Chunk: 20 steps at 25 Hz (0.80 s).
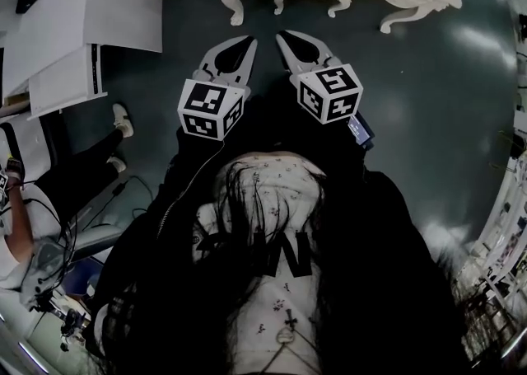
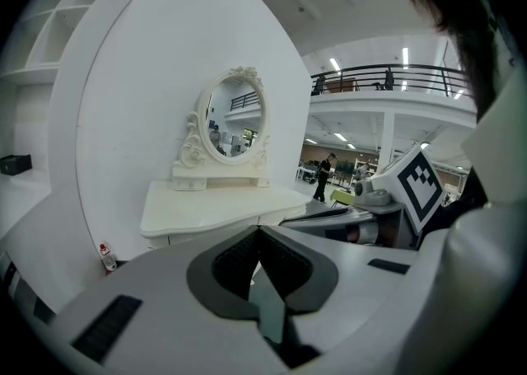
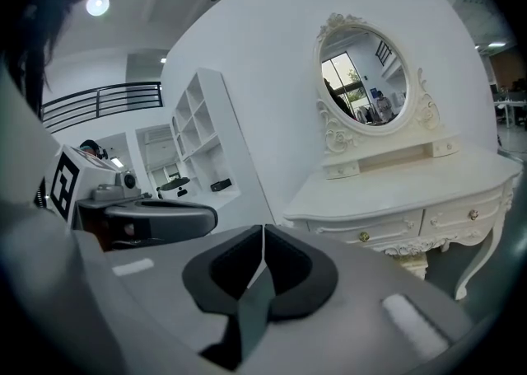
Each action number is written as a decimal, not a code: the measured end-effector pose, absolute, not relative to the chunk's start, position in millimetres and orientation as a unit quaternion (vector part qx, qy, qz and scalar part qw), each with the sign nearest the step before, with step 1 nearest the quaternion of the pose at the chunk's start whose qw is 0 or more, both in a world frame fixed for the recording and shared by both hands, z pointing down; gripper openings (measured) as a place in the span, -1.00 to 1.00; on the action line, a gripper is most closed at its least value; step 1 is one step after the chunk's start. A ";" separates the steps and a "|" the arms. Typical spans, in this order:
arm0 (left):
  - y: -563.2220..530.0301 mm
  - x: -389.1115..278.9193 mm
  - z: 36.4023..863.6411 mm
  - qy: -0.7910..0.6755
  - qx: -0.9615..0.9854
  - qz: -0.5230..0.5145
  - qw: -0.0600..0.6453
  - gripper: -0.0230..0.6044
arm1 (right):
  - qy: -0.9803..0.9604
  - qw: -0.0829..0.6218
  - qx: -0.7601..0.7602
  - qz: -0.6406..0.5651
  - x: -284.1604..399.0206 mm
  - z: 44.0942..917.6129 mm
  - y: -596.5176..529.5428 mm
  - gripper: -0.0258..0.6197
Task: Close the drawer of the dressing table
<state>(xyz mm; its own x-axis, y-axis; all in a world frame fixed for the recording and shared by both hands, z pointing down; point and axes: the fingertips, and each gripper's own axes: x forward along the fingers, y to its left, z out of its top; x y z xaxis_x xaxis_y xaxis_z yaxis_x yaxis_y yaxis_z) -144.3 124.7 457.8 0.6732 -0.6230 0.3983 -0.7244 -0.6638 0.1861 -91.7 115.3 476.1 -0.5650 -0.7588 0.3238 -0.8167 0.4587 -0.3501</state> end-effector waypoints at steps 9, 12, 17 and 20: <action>134.2 -147.6 456.2 -0.358 0.909 0.144 0.157 -0.94 | -0.853 0.068 0.464 0.228 -103.0 474.9 126.4 -0.86; 135.5 -150.4 454.8 -0.357 0.910 0.142 0.155 -0.94 | -0.854 0.069 0.464 0.226 -106.5 474.0 127.2 -0.88; 136.3 -154.8 455.3 -0.358 0.910 0.140 0.155 -0.94 | -0.855 0.073 0.461 0.224 -112.0 474.5 128.8 -0.88; 135.4 -155.1 455.8 -0.357 0.911 0.138 0.155 -0.94 | -0.856 0.076 0.461 0.223 -113.5 475.5 128.6 -0.88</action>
<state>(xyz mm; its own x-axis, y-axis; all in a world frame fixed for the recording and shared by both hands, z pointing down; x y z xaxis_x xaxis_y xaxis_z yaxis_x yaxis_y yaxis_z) -155.1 135.4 455.8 0.7074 -0.6070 0.3622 -0.6925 -0.6977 0.1833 -113.5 128.6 475.5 -0.5640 -0.7547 0.3350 -0.8223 0.4761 -0.3117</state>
